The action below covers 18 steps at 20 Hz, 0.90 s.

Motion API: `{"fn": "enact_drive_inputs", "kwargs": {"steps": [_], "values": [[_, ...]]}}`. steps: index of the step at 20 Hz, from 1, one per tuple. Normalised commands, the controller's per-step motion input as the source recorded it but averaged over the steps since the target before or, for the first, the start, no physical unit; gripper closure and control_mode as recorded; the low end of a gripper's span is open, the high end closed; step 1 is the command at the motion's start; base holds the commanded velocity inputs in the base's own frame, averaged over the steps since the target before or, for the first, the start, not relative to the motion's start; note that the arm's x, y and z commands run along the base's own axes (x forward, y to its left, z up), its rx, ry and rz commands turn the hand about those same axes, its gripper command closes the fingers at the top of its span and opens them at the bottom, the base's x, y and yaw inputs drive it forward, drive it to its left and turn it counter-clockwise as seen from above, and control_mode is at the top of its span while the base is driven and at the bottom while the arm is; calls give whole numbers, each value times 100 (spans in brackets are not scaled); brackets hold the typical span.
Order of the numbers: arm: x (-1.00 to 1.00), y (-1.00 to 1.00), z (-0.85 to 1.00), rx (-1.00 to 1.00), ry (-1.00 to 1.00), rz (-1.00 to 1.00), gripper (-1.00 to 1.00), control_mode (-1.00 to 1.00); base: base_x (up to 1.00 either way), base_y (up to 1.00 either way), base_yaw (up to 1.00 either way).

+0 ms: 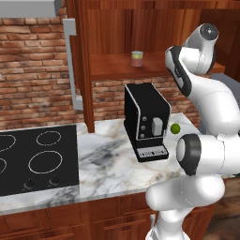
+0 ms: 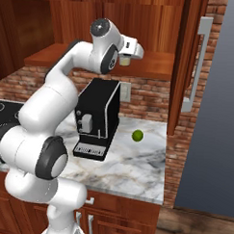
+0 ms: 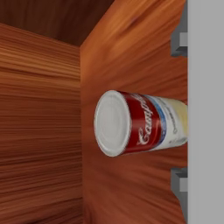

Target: Restock the canned food cabinet by taking the new fresh canned food from the counter and placing it in the cabinet. Then, take the old canned food from the cabinet and place it on the counter.

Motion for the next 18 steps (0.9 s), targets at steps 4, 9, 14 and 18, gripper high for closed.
{"fn": "enact_drive_inputs", "kwargs": {"steps": [4, 9, 14, 18], "values": [[18, 0, 0, 0, 0, 0, -100, -100, 0, 0, 0], [14, 0, 0, 0, 0, 0, -100, -100, 0, 0, 0], [12, 0, 0, 0, 0, 0, -100, -100, 0, 0, 0], [11, 0, 0, 0, 0, 0, -100, -100, 0, 0, 0]]}}
